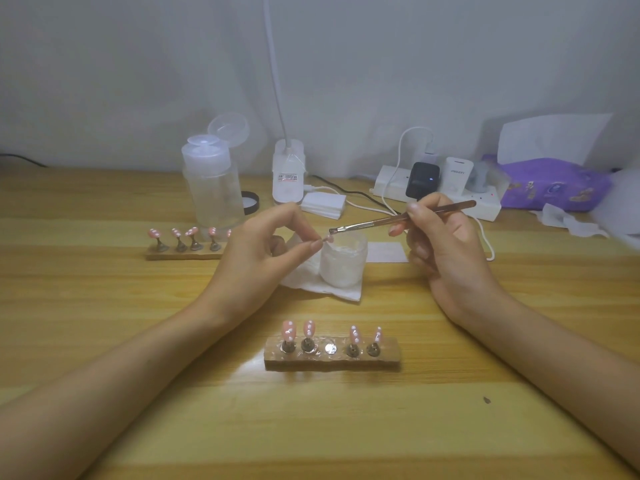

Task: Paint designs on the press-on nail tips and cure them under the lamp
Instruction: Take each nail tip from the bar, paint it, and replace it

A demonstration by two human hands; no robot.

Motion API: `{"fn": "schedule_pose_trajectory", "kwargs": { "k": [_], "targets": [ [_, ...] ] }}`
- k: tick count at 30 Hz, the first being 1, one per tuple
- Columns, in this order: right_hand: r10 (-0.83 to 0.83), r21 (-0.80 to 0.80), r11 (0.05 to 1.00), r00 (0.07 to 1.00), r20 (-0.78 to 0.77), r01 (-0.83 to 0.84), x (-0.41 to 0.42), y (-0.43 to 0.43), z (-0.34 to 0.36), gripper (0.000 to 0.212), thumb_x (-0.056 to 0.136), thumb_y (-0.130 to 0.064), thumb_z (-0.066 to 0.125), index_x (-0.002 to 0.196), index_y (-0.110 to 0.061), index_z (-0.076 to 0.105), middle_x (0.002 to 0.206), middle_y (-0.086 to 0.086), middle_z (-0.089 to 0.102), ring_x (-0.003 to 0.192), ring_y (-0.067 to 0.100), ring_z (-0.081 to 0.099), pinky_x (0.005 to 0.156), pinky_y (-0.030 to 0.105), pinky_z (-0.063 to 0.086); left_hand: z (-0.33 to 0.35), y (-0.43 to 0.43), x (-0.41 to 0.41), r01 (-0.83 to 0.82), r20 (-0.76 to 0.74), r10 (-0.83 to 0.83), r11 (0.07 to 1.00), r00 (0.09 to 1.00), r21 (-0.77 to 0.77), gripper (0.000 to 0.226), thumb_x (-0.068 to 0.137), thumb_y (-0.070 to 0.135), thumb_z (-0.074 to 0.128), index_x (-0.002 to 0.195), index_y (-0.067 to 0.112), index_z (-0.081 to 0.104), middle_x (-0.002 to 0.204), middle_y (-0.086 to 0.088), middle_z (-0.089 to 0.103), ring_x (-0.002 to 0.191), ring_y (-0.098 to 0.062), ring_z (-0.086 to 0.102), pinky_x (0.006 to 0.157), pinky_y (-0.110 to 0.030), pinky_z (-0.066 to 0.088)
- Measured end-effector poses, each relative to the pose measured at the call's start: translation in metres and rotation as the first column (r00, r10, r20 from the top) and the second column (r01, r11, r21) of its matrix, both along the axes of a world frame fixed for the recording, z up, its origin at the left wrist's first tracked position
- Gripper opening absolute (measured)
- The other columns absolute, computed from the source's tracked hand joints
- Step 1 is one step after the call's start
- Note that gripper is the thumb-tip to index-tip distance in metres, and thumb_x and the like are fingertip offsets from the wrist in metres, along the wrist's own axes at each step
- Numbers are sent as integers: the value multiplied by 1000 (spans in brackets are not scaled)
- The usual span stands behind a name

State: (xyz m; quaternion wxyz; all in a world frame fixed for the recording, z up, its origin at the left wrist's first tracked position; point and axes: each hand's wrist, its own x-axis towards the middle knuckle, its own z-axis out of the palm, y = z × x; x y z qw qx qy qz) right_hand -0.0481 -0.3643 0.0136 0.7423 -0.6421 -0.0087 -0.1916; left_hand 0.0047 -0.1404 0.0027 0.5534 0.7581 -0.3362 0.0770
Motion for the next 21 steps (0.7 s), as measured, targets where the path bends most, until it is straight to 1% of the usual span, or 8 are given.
{"fn": "schedule_pose_trajectory", "kwargs": {
  "k": [2,5,7,9,12,15,17,21],
  "targets": [
    [8,-24,1000,1000,0,-8,0,1,0,23,99,-17,55,79,-23,47,71,1,69,48,9,29,42,17,25,1,0,-1,3,1,-3,1000,1000,-4,15,89,14,72,79,16,62,78,17,62,47,-7,34,49,-14,30],
    [-21,14,1000,999,-33,21,1,0,-1,23,99,-15,55,79,-22,47,70,2,69,46,9,25,39,17,22,2,0,-2,6,-3,-6,1000,1000,-12,14,89,12,72,79,12,62,71,20,60,47,-7,33,48,-13,29],
    [-16,30,999,1000,-10,16,1,-1,-1,23,99,-16,55,78,-22,47,70,1,69,46,7,28,39,16,21,3,-1,-2,3,3,-3,1000,1000,-9,14,89,10,72,79,10,62,63,24,57,46,-5,31,48,-11,27],
    [10,-5,1000,1000,12,-10,0,0,0,23,100,-17,55,79,-22,47,71,1,69,47,8,30,42,18,21,3,-1,-3,0,2,0,1000,1000,-9,14,89,9,72,79,9,62,58,25,55,45,-4,30,47,-11,26],
    [-9,-8,1000,1000,-28,8,1,0,-1,23,99,-15,55,79,-22,47,70,2,69,49,11,25,41,19,20,2,-1,-3,-5,2,5,1000,1000,-6,14,89,10,72,79,8,62,53,25,52,44,-3,29,48,-12,26],
    [-17,30,999,1000,-4,17,0,-2,-1,23,99,-15,55,78,-21,46,69,1,68,47,8,27,40,17,21,2,-1,-3,-3,-2,3,1000,1000,-13,15,89,10,72,79,9,62,55,26,54,45,-4,30,49,-15,28],
    [9,-7,1000,1000,29,-8,-1,-1,0,23,100,-17,54,79,-22,47,70,1,68,47,8,30,42,18,21,3,-1,-3,-4,-5,4,1000,1000,-15,15,89,10,72,79,9,62,55,25,54,45,-5,30,48,-13,27],
    [-37,-16,999,999,-21,36,0,0,-1,22,99,-14,55,79,-21,47,66,2,68,47,10,24,40,18,20,3,-1,-3,3,-19,-4,1000,1000,-18,15,89,10,72,78,9,62,57,23,55,44,-4,28,46,-13,25]
  ]
}}
